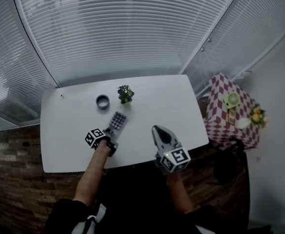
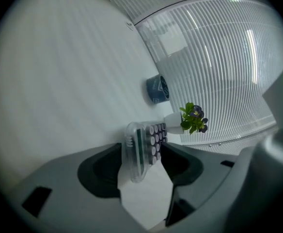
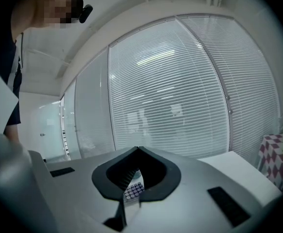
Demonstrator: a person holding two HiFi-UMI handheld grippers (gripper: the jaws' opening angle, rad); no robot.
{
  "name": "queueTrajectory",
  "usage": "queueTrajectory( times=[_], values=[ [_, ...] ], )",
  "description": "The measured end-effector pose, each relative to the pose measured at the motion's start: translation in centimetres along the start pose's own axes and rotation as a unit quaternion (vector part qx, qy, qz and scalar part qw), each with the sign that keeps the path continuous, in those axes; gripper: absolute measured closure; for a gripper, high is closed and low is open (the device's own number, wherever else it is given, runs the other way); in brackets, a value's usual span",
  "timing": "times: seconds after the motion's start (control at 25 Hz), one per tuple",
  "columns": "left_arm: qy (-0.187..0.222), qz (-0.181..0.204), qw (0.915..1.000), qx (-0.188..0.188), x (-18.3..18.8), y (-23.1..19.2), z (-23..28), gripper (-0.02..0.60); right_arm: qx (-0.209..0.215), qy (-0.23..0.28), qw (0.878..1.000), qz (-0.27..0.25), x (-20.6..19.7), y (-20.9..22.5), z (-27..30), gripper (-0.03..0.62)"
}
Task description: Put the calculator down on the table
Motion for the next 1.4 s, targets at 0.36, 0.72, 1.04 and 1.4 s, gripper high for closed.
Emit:
queueTrajectory(
  times=[0.36,0.72,1.04,1.4],
  values=[
    [0.032,-0.004,0.9983,-0.048,0.0,-0.9,-3.9,0.347,-0.002,-0.018,0.999,-0.035,0.0,-0.2,0.7,0.588],
    [0.094,0.017,0.9800,-0.175,1.4,3.9,-10.4,0.347,-0.014,-0.005,0.998,-0.059,-0.6,0.7,1.7,0.588],
    [0.111,0.039,0.9477,-0.297,1.3,8.3,-15.1,0.347,-0.003,-0.008,0.998,-0.054,-1.0,1.0,2.7,0.588],
    [0.124,0.020,0.9328,-0.338,1.5,10.3,-18.1,0.347,-0.013,-0.007,0.998,-0.053,-0.8,1.4,2.8,0.588]
  ],
)
Point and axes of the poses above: the fingertips, and each gripper's own axes: z forward along the fingers, y to its right, x out of its top, the point moved 8 cm from there along -z, backward along the fingers, and after that the axes turned 13 degrees about x, right-handed, at the moved point
